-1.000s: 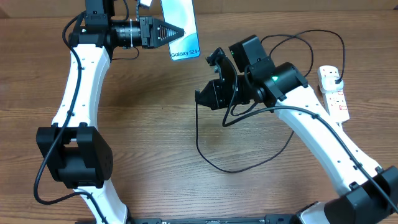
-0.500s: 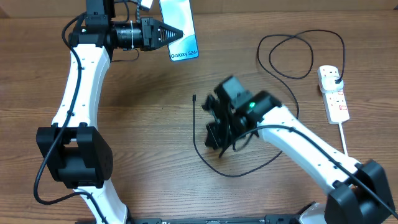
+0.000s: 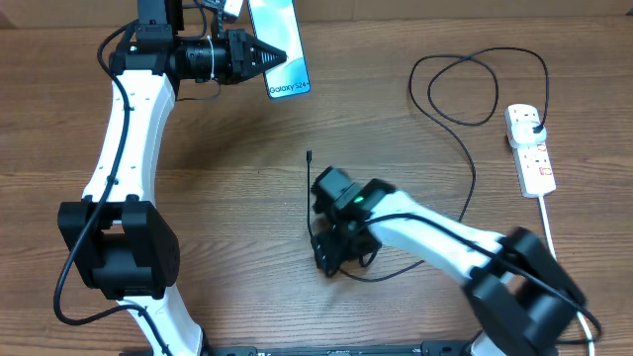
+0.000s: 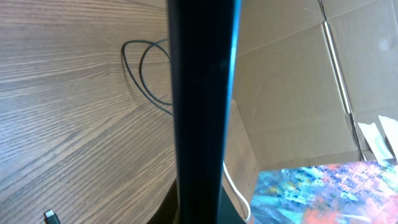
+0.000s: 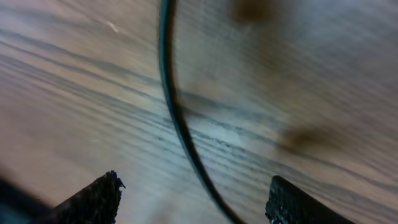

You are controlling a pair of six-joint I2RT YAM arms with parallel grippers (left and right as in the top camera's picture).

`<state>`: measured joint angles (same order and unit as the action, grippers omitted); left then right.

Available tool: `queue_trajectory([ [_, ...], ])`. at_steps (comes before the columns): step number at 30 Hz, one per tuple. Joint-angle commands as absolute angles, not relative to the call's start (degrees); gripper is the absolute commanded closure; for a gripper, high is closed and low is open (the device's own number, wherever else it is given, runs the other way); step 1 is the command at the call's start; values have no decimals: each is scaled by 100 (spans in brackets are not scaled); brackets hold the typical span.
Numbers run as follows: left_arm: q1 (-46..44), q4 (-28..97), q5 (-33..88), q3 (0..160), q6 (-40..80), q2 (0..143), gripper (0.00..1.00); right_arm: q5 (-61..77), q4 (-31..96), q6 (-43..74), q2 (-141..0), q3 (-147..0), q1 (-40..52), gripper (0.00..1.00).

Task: Plug charger to phone and switch on socket

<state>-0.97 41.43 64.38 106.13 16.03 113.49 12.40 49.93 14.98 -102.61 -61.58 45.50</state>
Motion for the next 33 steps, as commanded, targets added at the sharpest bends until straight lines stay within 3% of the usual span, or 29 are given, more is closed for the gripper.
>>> queue_trajectory([
  [1,-36,4217,6453,10702,1588,11273,96,703,5061,1542,-10722,-6361,4838,27],
  [4,-36,4252,6403,10702,1588,11273,96,545,5146,1546,-10827,-6462,5028,32],
  [5,-34,4272,6407,10702,1588,11273,96,388,5231,1693,-10827,-6460,5092,44],
  [10,-34,4309,6386,10702,1586,11273,96,196,5446,1999,-10840,-6412,5166,71],
  [12,-34,4316,6388,10702,1588,11273,96,196,5500,2167,-10840,-6410,5170,93],
  [13,-34,4329,6388,10702,1586,11273,96,198,5540,2305,-10840,-6410,5170,96],
  [23,-34,4348,6386,10702,1586,11273,96,169,6742,3341,-10763,-6272,5247,96],
  [29,-34,4348,6254,10702,1588,11273,96,183,6840,3931,-9732,-4971,5325,96],
  [33,-34,4346,6128,10702,1588,11273,96,353,7107,4075,-8873,-5065,5301,96],
])
